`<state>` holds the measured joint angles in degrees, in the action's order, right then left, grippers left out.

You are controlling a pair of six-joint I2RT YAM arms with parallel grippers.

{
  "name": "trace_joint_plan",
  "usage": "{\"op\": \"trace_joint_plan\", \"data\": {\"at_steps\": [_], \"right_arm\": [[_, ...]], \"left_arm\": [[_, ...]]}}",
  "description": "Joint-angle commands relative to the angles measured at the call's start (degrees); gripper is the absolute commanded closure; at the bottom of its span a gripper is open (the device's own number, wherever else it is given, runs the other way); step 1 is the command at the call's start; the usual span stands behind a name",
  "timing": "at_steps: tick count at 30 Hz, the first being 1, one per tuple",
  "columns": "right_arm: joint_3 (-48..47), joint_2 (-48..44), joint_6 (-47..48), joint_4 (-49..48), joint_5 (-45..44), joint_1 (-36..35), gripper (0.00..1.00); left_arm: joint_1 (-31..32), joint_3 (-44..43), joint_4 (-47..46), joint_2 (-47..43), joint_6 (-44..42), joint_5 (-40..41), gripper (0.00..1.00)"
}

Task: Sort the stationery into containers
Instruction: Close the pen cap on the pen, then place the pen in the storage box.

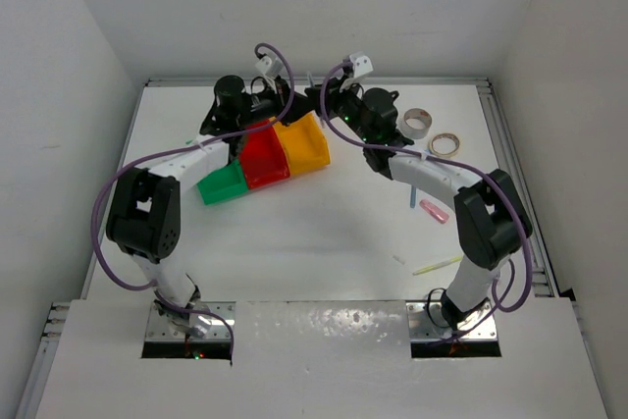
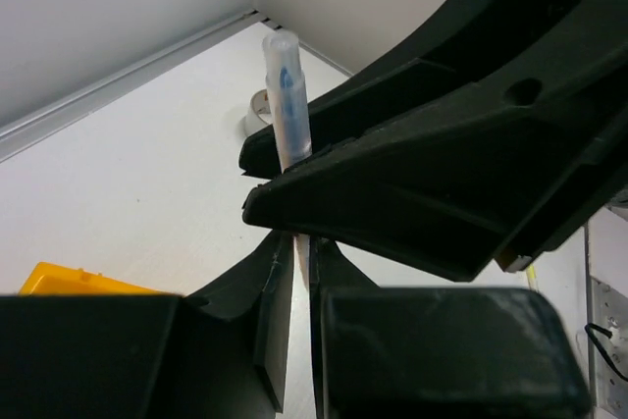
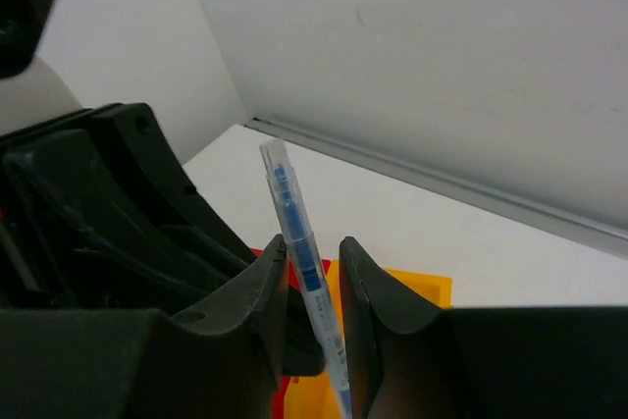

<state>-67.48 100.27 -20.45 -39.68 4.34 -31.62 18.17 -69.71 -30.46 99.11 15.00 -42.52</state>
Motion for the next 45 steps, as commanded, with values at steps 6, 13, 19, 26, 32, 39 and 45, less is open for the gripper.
{"op": "trace_joint_plan", "data": {"at_steps": [6,13,19,26,32,39,45], "right_arm": [[1.2,2.7,0.1,11.2,4.3,-0.5,0.82],[1.1,2.3,0.9,11.3,3.1,0.0,1.00],[-3.1,3.8,1.9,13.1,2.5,0.8,1.00],[-17.1,12.0,2.3,22.1,-0.4,1.5,1.00],[-24.5,19.9,2.9,23.5,-3.3,1.1,1.00],[-28.8,26.6,4.6,25.4,-7.6,0.7,1.00],[-31.7,30.9,6.5,27.3,-8.8,-0.3,1.00]], "left_arm": [[0.7,-2.2,-13.3,-5.9,-0.7,-1.0,1.00],[0.7,-2.0,-12.9,-5.9,-0.7,-0.3,1.00],[-0.1,-1.6,-10.7,-6.6,-1.7,-1.5,0.91],[-5.7,1.0,-2.5,-10.6,-5.4,-1.8,0.51],[-10.3,3.3,3.2,-14.2,-7.1,1.2,0.51],[-14.7,6.5,6.9,-17.4,-7.0,8.0,0.51],[-16.2,9.2,8.0,-19.0,-8.7,11.0,0.51]]}}
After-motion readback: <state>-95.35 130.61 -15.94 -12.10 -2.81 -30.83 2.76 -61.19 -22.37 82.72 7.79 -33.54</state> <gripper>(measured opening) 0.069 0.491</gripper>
